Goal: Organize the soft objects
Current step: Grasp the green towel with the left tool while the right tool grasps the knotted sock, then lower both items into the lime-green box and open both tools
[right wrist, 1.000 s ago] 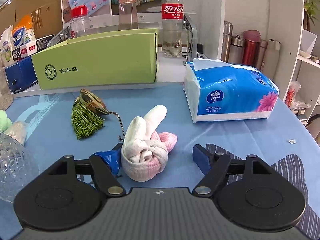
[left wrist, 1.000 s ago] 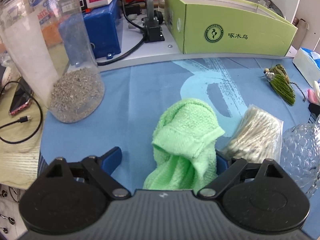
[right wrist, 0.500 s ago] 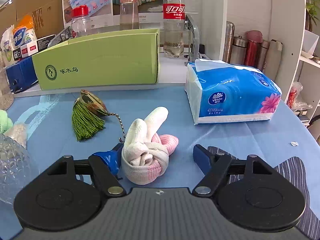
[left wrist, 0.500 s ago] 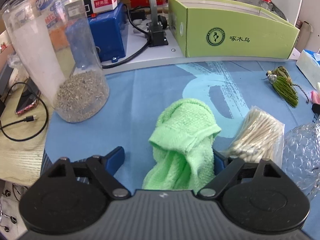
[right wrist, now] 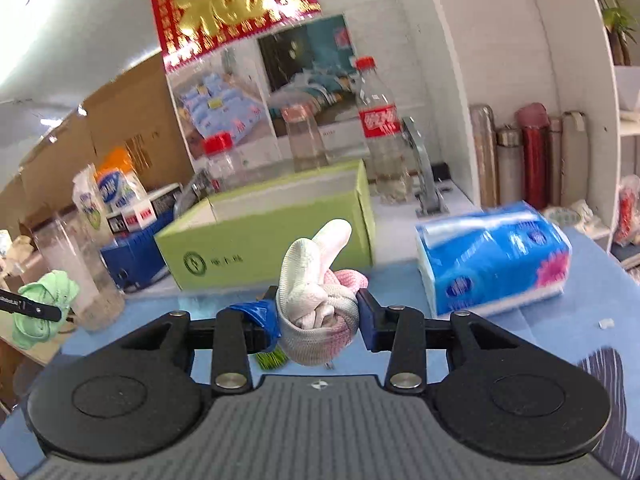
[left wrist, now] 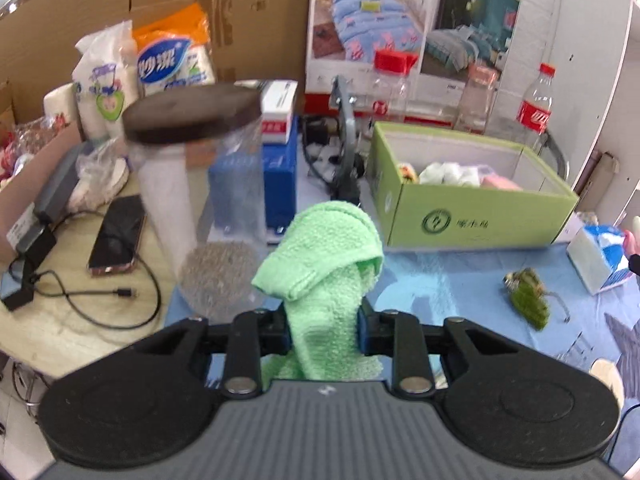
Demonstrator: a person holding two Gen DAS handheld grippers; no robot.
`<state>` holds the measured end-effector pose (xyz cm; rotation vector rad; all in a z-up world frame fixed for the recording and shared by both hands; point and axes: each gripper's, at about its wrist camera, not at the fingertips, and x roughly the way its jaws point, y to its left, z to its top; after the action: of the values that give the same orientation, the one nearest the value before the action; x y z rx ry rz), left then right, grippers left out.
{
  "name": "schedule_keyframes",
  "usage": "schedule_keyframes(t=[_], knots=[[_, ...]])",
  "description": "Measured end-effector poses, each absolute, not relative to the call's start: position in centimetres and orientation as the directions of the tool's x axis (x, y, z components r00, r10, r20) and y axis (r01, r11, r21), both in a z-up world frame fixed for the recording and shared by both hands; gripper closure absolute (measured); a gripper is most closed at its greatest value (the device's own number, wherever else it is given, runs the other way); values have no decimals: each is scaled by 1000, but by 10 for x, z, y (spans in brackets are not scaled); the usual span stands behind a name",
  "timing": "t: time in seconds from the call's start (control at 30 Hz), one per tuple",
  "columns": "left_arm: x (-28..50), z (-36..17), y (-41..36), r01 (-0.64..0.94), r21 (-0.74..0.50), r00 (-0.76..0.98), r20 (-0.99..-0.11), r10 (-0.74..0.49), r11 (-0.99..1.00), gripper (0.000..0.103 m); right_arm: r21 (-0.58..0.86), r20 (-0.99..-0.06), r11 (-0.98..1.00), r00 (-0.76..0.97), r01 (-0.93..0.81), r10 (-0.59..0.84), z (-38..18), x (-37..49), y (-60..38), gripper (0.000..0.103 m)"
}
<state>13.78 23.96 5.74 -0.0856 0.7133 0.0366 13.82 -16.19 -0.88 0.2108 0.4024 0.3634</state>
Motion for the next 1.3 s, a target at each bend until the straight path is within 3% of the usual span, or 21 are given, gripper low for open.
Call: schedule_keyframes(t=[0.2,0.43,0.5,0.57,0.7,0.87,0.97,1.3], knots=[[231,91,190,39,-90,784,-615,-86,995,75,171,-280,906,863,-387,421,41,220,-125,80],[334,73,147,84,-69,739,-665,-109,994,75,127,-343,914,847,-386,406,41,312,-98,79],[355,62,141,79,-40,725,-683,-84,996,66,111,-358,921,850,-373,388,31,332,-93,77],[369,52,140,65,-21,706,-705,-61,998,33,108,-359,931,860,-348,363,20,347,-90,75],[369,47,144,58,-24,716,-695,-59,998,30,114,-470,946,823,-302,319,4,366,-86,70],[354,54,147,46,-11,729,-683,-41,999,24,105,-390,955,872,-278,297,12,350,-92,64],[333,61,146,39,6,751,-660,-26,999,17,97,-386,950,869,-296,310,22,337,-93,61],[230,73,139,36,20,790,-613,-16,999,13,79,-340,931,868,-356,361,50,225,-103,58]])
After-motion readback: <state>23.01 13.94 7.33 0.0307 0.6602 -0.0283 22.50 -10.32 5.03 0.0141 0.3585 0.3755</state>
